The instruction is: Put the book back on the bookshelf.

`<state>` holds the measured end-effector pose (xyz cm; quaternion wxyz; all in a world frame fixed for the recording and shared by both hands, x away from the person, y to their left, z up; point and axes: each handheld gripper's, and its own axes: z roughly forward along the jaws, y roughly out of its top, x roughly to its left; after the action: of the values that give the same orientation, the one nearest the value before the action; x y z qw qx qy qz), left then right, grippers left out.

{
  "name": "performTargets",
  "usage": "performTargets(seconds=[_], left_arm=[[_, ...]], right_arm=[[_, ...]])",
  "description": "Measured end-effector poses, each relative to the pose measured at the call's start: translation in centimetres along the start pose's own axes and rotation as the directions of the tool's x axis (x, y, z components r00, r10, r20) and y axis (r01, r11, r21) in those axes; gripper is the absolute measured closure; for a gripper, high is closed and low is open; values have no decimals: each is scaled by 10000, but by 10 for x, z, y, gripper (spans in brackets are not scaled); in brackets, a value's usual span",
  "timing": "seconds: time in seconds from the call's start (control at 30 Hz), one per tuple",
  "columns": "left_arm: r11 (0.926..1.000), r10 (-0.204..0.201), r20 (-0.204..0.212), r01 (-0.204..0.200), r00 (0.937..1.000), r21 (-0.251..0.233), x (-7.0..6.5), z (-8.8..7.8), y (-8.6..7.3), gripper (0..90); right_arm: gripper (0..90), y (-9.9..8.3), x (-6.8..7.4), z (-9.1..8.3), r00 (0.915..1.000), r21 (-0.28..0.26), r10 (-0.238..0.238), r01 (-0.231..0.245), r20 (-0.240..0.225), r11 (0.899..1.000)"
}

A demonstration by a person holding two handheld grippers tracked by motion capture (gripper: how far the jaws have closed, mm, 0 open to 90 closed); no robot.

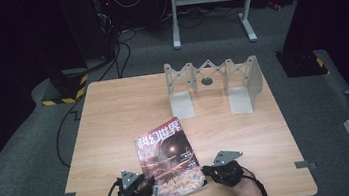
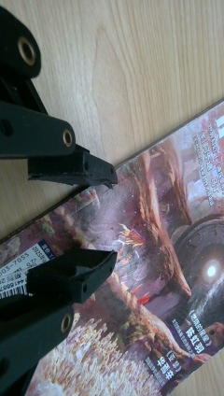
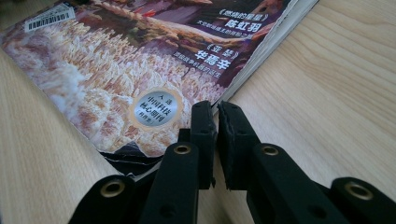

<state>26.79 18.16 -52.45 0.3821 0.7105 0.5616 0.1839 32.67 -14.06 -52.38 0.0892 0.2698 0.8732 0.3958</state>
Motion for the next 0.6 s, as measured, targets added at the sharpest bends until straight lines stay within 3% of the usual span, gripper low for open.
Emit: performTargets(seconds=[0.23, 0.6], left_arm=[[9996, 279, 282, -281, 9992, 85, -7, 3, 1, 567], [9992, 341, 530, -352, 9980, 195, -12, 6, 4, 585]], right_arm=[[816, -10, 0, -11, 9999, -69, 33, -32, 101, 10000], [806, -18, -2, -18, 9996, -179, 167, -162, 240, 9997]])
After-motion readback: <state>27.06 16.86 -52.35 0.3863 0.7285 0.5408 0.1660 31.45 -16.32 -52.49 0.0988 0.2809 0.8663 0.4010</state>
